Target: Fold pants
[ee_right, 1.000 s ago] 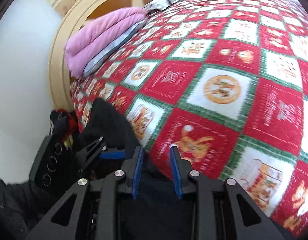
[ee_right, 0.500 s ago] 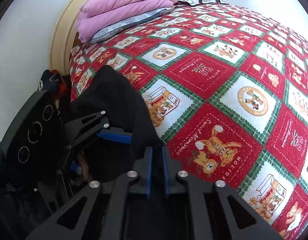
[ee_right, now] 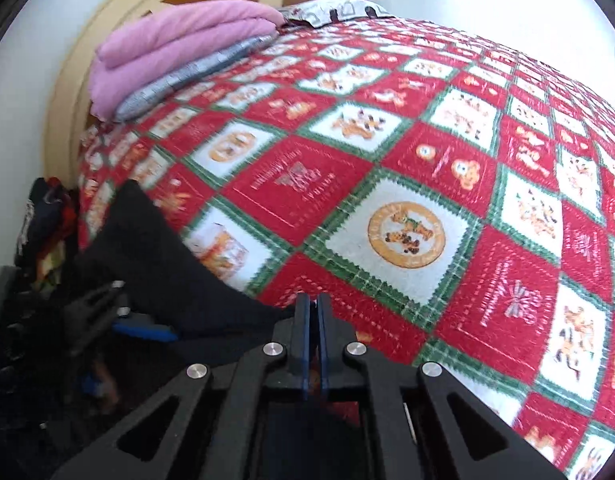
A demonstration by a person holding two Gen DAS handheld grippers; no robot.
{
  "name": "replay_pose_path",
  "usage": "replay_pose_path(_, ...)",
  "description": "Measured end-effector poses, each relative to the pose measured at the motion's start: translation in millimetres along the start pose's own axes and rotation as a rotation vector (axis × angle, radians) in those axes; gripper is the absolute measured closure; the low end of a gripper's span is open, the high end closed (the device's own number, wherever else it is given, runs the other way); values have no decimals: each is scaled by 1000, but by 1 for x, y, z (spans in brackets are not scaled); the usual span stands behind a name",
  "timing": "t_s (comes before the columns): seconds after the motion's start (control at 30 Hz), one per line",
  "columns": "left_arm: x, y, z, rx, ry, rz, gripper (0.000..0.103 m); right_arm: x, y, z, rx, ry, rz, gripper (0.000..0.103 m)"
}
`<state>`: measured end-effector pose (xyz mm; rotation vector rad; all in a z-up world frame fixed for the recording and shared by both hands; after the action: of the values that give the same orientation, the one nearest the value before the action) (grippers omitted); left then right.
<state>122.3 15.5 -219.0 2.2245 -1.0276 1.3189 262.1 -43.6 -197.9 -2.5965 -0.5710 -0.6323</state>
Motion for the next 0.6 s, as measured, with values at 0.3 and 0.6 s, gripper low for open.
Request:
replay_pose_path(0.3, 17, 16, -12, 26, 15, 16, 0, -3, 24, -43, 21, 48, 96, 99)
replay_pose_path(0.6, 1, 34, 8, 0, -83, 69, 0, -93, 43, -94, -74, 14, 99, 99)
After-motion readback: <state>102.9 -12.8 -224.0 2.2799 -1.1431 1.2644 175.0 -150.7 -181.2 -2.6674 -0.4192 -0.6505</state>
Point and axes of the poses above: each gripper's, at about its wrist camera, not at the fingertips, and z roughly the way its jaws point, y to its right, x to its top, the point moved 3 cm from there along z, roughly the way its jaws point, and after that the axes turned 15 degrees about z, right-handed, at the moved point
